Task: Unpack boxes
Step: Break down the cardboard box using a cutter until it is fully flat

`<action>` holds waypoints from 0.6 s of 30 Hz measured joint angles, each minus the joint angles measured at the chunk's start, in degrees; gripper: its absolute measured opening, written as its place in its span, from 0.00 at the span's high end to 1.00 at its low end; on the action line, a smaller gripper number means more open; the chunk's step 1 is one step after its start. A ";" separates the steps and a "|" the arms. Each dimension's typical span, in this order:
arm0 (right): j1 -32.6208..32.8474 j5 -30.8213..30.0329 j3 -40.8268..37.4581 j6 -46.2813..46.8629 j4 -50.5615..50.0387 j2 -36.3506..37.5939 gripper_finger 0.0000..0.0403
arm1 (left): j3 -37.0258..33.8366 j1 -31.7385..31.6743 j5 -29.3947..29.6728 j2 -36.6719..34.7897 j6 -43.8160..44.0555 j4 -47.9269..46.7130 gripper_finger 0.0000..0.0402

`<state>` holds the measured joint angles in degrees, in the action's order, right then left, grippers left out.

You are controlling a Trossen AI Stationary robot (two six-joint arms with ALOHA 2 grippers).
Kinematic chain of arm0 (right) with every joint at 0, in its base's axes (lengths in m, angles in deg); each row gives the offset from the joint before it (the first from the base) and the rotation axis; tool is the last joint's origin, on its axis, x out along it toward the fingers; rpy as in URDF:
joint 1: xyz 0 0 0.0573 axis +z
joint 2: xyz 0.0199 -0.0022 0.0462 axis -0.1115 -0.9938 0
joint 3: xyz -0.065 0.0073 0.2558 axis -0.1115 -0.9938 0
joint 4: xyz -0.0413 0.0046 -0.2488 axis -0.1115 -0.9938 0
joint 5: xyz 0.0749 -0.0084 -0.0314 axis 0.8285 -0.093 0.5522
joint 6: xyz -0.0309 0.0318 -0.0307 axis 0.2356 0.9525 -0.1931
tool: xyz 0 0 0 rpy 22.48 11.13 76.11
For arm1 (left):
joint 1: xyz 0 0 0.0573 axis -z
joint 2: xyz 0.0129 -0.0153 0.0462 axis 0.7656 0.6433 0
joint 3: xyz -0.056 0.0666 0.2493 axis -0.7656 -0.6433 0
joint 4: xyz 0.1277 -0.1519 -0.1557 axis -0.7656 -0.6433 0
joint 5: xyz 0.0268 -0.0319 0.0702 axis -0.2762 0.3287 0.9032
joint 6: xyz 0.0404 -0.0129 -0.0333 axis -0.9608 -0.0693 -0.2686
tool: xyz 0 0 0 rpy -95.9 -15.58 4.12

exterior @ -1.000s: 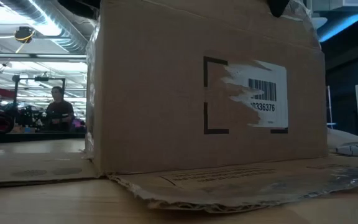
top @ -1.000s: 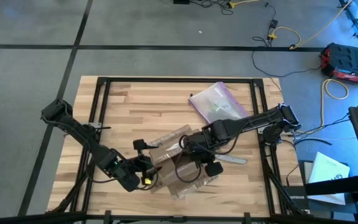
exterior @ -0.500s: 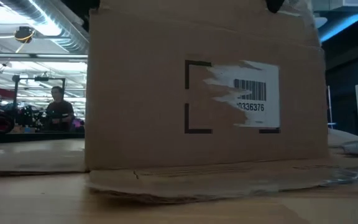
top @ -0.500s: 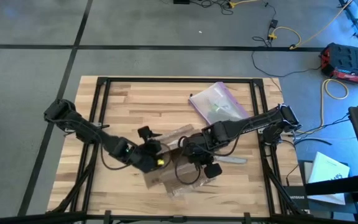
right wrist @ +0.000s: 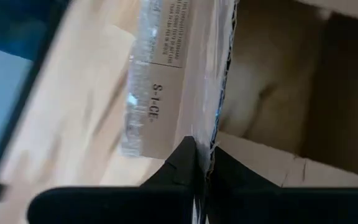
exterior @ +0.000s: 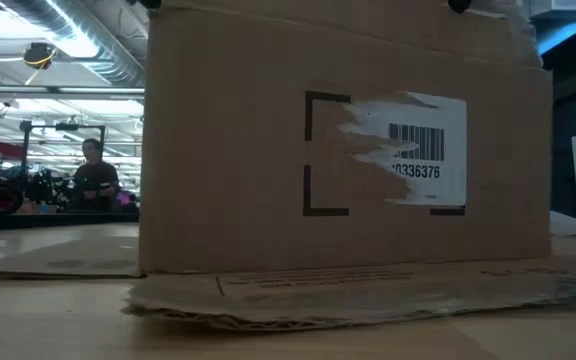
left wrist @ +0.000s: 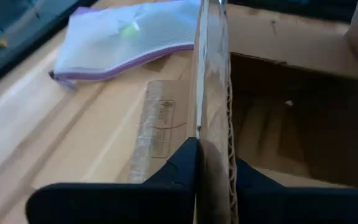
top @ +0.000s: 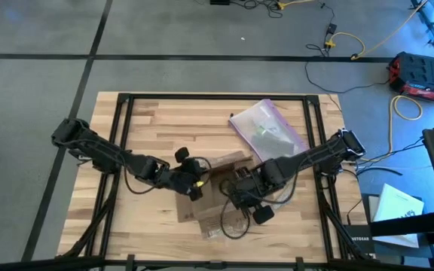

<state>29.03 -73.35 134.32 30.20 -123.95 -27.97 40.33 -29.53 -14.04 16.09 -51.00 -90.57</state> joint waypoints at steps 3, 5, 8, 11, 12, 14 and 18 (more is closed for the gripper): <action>1.35 -6.81 0.00 -1.52 -0.30 0.02 1.00 | -0.07 -2.58 -3.47 -1.24 2.91 -0.52 0.99; 1.98 -11.41 -0.02 -2.32 -0.63 0.02 1.00 | -0.09 -4.47 -5.15 -1.81 4.67 -1.08 0.99; 3.00 -18.46 -0.11 -2.90 -0.95 -0.02 1.00 | -0.09 -7.60 -8.77 -2.21 5.96 -3.07 1.00; 4.95 -26.61 -0.11 -3.56 -1.69 -0.02 1.00 | 0.04 -10.46 -13.12 -2.38 6.81 -5.69 1.00; 5.76 -29.25 -0.11 -4.06 -1.77 -0.02 1.00 | 0.06 -11.38 -14.50 -2.50 6.93 -6.58 1.00; 6.88 -32.72 -0.11 -4.98 -1.70 -0.02 1.00 | 0.21 -12.96 -16.69 -2.53 6.77 -7.68 1.00; 6.97 -39.45 -0.12 -4.65 -1.85 -0.04 1.00 | 0.16 -15.05 -18.90 -3.27 5.86 -9.02 1.00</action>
<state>35.99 -112.80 134.21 25.55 -125.80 -28.01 40.49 -44.59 -32.94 12.82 -45.14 -99.59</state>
